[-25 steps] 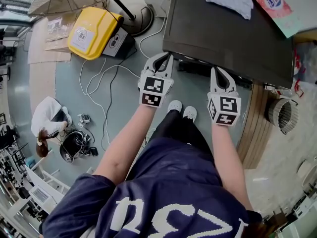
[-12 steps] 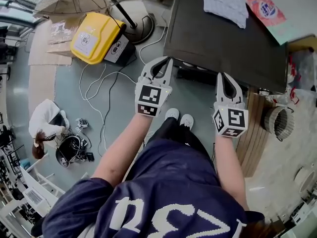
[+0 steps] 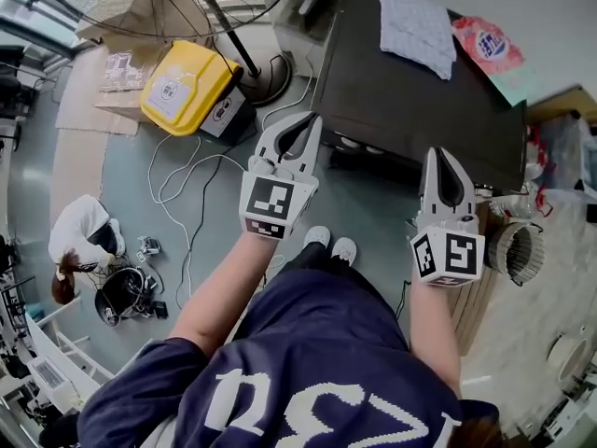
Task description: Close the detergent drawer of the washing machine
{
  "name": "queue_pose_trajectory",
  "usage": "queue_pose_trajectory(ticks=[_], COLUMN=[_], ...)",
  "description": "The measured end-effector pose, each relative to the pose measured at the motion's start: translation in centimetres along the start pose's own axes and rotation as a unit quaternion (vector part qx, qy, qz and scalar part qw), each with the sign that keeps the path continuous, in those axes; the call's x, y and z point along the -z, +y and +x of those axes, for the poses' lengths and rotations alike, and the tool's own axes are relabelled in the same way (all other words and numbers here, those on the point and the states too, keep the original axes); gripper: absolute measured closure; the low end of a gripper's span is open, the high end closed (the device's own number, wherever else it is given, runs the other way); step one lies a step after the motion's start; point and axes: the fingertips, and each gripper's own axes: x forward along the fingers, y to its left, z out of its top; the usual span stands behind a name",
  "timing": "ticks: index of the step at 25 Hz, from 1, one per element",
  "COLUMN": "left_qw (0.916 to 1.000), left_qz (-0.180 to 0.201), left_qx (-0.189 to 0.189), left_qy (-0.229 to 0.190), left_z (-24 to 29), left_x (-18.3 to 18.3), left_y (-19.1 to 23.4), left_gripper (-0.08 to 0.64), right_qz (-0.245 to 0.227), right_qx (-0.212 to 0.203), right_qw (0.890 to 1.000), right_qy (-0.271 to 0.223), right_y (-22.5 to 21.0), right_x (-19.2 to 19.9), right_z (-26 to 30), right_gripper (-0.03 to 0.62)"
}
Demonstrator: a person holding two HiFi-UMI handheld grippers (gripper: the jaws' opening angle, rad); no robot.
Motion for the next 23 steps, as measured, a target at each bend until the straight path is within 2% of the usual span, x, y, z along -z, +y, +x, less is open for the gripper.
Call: queue_pose_trajectory(ticks=[2, 6, 10, 17, 23], left_qw=[0.9996, 0.9985, 0.9974, 0.9954, 0.9941], left_qz=[0.001, 0.003, 0.009, 0.019, 0.029], left_qx=[-0.007, -0.021, -0.030, -0.038, -0.045], left_qy=[-0.027, -0.050, -0.065, -0.086, -0.094], left_z=[-0.5, -1.5, -2.2, -3.1, -3.7], left_x=[-1.5, -3.8, -5.7, -8.5, -9.1], left_y=[0.2, 0.7, 1.2, 1.5, 1.5], left_gripper=[0.540, 0.540, 0.540, 0.540, 0.540], right_qz=[-0.002, -0.018, -0.047, -0.046, -0.062], right_qx=[0.000, -0.002, 0.004, 0.008, 0.006], right_qw=[1.000, 0.999, 0.997, 0.995, 0.994], right_qy=[-0.012, -0.042, -0.061, -0.084, -0.091], right_y=[-0.1, -0.4, -0.5, -0.8, -0.2], right_x=[-1.5, -4.1, -6.4, -8.9, -9.6], right_z=[-0.5, -1.2, -1.8, -2.7, -3.3], right_gripper=[0.577, 0.578, 0.577, 0.577, 0.577])
